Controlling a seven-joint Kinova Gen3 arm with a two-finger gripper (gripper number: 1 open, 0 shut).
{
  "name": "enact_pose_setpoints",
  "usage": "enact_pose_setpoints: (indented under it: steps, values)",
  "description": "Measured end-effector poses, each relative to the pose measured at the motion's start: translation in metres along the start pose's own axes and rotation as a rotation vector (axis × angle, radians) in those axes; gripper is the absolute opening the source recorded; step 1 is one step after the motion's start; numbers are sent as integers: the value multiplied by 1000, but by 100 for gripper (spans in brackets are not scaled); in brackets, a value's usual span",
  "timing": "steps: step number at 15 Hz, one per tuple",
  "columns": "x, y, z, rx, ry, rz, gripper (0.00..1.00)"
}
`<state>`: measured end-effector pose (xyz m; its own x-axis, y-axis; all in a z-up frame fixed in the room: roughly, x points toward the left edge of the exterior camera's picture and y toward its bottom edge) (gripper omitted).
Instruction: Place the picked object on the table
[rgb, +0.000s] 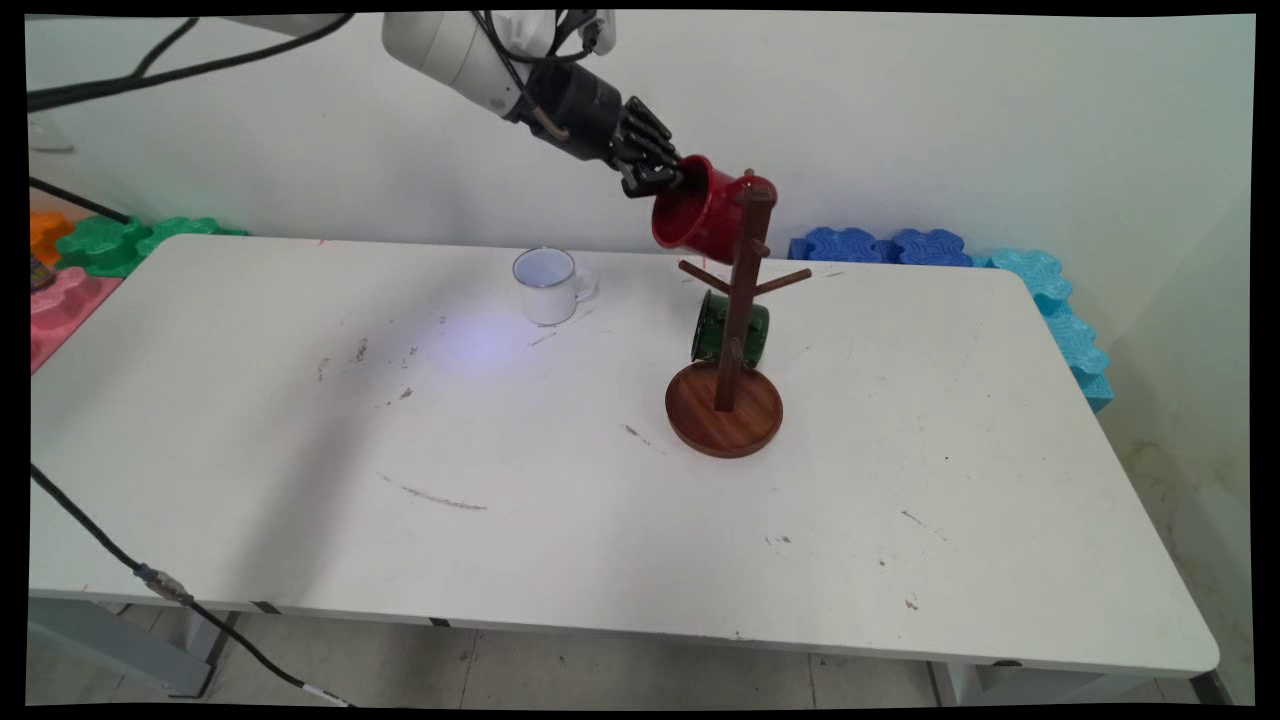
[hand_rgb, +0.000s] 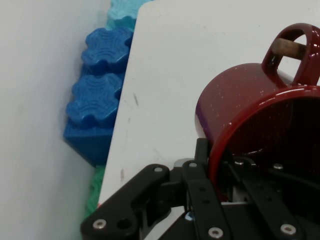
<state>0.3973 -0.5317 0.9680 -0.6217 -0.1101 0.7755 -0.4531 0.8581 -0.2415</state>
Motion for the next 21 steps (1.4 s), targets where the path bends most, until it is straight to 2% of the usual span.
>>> enact_pose_setpoints:
  steps: [10, 15, 21]
  values:
    - [2, -28, -22, 81, -7, -20, 0]
    - [-8, -30, -36, 109, -59, -25, 0]
    - [-22, -20, -57, 122, -137, -23, 0]
